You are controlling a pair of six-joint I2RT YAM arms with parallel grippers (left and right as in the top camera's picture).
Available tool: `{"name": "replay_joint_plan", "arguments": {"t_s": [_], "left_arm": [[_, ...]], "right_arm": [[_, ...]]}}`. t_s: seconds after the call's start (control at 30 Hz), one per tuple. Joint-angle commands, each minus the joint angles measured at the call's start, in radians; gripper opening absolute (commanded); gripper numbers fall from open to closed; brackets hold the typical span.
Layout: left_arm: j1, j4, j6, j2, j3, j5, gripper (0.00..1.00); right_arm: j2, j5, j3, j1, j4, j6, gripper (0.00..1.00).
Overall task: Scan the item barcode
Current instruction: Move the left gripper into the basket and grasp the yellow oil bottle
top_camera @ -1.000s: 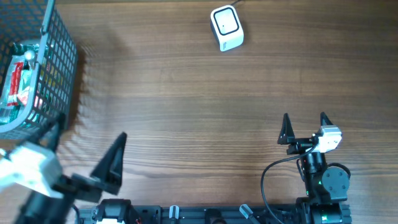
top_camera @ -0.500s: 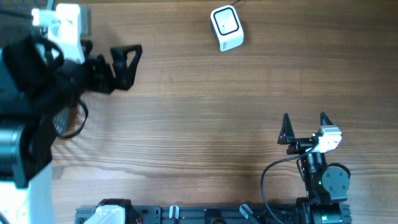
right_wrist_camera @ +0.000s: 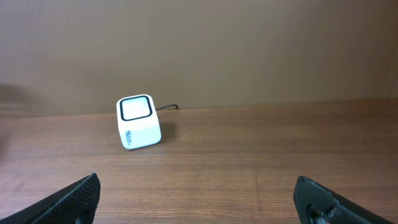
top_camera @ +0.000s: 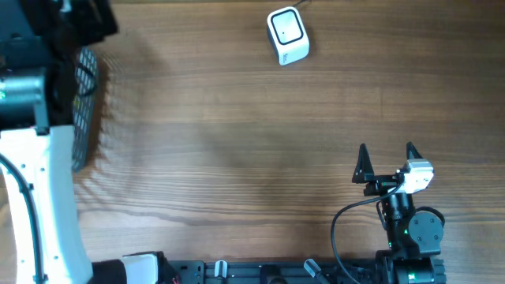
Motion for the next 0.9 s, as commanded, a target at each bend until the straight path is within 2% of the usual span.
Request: {"name": "replay_joint_plan", "arguments": {"t_s": [0.0,0.13,0.37,0.53,0.67,0.77,0.87], "left_arm": [[0.123,0.03,-0.006,0.021,0.015,-0.05,1.0],[0.256,0.037,-0.006,0.063,0.015,-0.036,1.0],[0.415,0.041,0.003,0.178,0.015,0.132,1.0],[0.466,0.044,0.19,0.291,0.014,0.296,1.0],[0.497,0.055,0.217,0.357,0.014,0.37,1.0],[0.518,0.04,0.27,0.396,0.014,0.469,0.92],[0.528,0.005,0.303,0.44,0.002,0.47,0.91]], "right_arm": [[0.0,0.013,-0.001,-0.006,0.002,0.006,1.0],[0.0,0.013,-0.001,-0.006,0.002,0.006,1.0],[0.0,0.013,-0.001,-0.006,0.002,0.006,1.0],[0.0,0.013,-0.001,-0.006,0.002,0.006,1.0],[0.0,0.013,-0.001,-0.006,0.003,0.006,1.0],[0.0,0.013,-0.001,-0.006,0.002,0.006,1.0],[0.0,0.013,-0.001,-0.006,0.002,0.006,1.0]]}}
